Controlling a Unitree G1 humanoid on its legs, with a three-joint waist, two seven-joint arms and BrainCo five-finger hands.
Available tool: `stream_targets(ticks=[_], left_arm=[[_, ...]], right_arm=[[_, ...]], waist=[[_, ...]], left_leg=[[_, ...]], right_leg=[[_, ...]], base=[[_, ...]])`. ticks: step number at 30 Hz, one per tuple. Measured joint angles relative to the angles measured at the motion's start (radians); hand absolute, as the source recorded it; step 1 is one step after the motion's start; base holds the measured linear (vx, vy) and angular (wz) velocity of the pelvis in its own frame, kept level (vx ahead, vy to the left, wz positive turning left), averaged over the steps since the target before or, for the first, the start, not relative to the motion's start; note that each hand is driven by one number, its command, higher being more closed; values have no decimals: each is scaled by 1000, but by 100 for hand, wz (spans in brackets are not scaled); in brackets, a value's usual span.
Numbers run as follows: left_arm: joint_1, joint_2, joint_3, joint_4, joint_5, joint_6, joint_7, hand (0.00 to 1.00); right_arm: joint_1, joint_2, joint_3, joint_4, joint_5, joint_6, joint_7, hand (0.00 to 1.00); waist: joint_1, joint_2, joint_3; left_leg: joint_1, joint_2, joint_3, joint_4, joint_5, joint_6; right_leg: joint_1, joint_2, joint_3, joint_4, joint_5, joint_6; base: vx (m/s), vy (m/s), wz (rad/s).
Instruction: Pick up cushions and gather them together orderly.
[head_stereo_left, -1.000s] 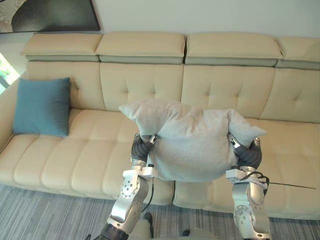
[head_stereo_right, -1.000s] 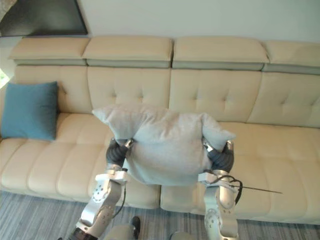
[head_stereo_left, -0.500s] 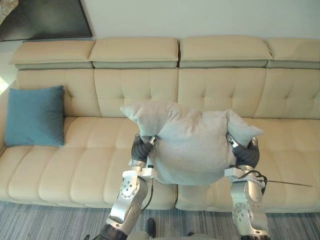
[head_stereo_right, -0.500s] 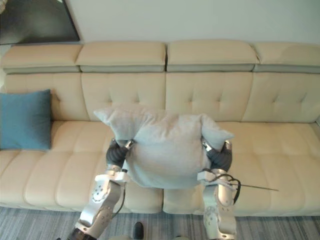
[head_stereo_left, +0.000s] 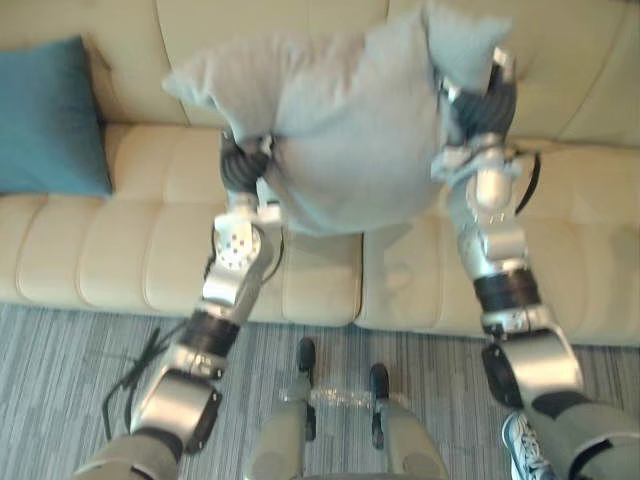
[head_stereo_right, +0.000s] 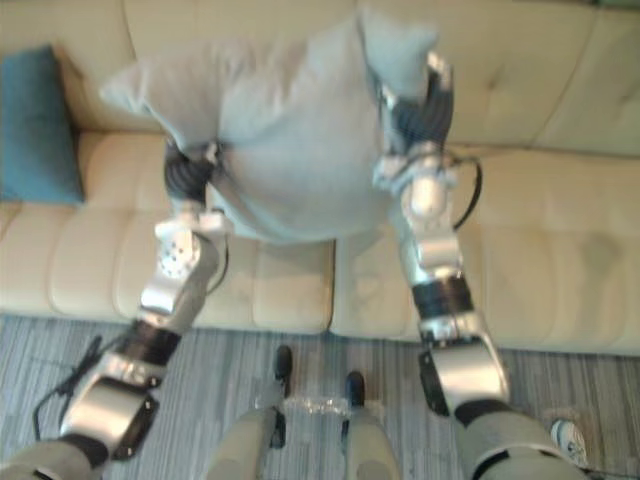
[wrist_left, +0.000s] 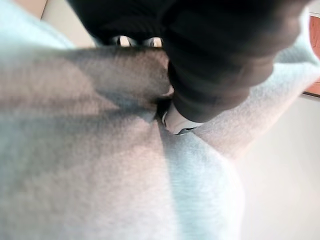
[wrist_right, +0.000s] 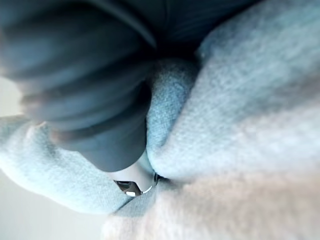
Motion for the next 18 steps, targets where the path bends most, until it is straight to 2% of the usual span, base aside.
stream_targets(ticks=[1, 3, 6, 7, 10, 15, 16, 18], left_arm=[[-84, 37, -16, 49, -19, -7, -2, 100], [-183, 65, -27, 108, -44, -10, -5, 100], [-307, 101, -43, 193, -70, -21, -10, 100], [-362, 124, -61, 229, -86, -32, -13, 100], [-412, 145, -71, 265, -103, -58, -29, 100], [-508, 181, -100, 309, -142, -66, -53, 100], [-511, 181, -104, 310, -142, -72, -57, 0], [-512, 181, -103, 310, -150, -96, -71, 0]], right_arm=[[-83, -18, 11, 28, -1, 1, -21, 100], [-170, -27, 13, 67, -2, 2, -47, 100], [-279, -31, 19, 142, -17, 6, -89, 100], [-331, -33, 26, 186, -37, 7, -111, 100], [-395, -58, 68, 225, -39, 8, -132, 100], [-487, -90, 93, 262, -39, 8, -138, 100], [-487, -96, 93, 264, -39, 8, -138, 0], [-487, -107, 87, 268, -38, 9, -154, 0]], waist=[[-3, 4, 40], [-9, 6, 72], [-16, 9, 78], [-18, 10, 102], [-18, 18, 114], [-22, 23, 157], [-22, 23, 170], [-22, 23, 171]], left_leg=[[-15, -2, -10, 0, 15, -4], [-44, -2, -23, 0, 27, -18], [-124, -1, -45, 0, 45, -38], [-144, 0, -48, 0, 49, -41], [-197, 1, -49, 0, 58, -46], [-285, 4, -50, 0, 76, -47], [-289, 2, -52, 0, 77, -47], [-316, -1, -53, 0, 77, -47]], right_leg=[[-27, -3, -3, 31, -10, -2], [-67, -4, -13, 59, -19, -5], [-161, -5, -24, 101, -27, -11], [-189, -4, -24, 115, -30, -13], [-248, -4, -23, 128, -30, -14], [-340, -1, -22, 128, -15, -11], [-343, -3, -21, 126, -15, -11], [-371, -5, -16, 126, -14, -10]], base=[[-14, -67, 13], [-30, -79, 13], [-17, -84, 5], [-7, -80, 0], [-11, -61, -4], [8, -45, -7], [25, -31, -6], [29, -34, -6]])
